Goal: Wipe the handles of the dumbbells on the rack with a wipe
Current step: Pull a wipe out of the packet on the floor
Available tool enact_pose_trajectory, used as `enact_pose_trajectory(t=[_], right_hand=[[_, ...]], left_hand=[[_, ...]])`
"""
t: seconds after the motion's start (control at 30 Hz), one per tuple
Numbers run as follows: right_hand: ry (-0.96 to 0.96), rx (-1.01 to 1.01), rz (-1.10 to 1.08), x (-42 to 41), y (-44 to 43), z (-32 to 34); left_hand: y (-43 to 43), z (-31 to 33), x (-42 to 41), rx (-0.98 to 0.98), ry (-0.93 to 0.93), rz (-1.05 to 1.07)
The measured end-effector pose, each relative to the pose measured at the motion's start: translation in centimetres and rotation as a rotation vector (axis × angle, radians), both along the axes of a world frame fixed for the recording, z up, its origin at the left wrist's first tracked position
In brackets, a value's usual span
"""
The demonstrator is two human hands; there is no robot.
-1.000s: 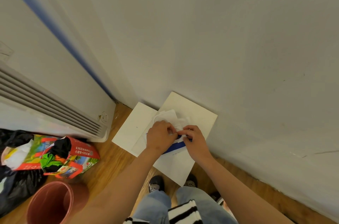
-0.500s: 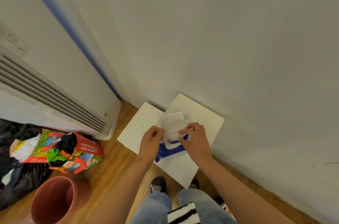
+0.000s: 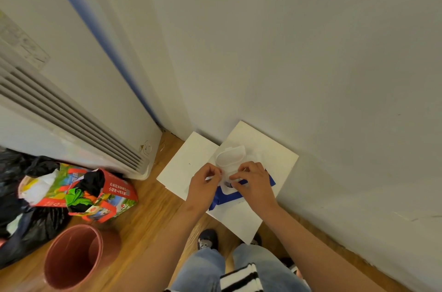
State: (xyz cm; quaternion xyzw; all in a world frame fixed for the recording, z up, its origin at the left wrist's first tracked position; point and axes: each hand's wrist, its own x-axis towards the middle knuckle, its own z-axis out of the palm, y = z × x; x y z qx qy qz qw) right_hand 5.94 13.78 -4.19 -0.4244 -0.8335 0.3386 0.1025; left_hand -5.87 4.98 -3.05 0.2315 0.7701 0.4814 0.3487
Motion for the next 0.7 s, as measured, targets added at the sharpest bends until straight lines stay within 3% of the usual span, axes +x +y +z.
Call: enact_pose_trajectory(t=[0.3, 0.5, 0.7], right_hand=[[-0.062, 0.100, 0.008, 0.2, -0.5, -0.1], [-0.098, -0.019, -0.056, 1.1, -0.2, -0.1], [-0.125, 0.075, -0.048, -0.3, -0.9, 0.0]], left_hand=[[-0.1, 1.1, 0.2, 0.006, 0.041, -0.065], [-0.4, 1.1, 0.3, 0.029, 0.028, -0.065], [-0.5, 1.1, 0.3, 0.001, 0.048, -0.085]])
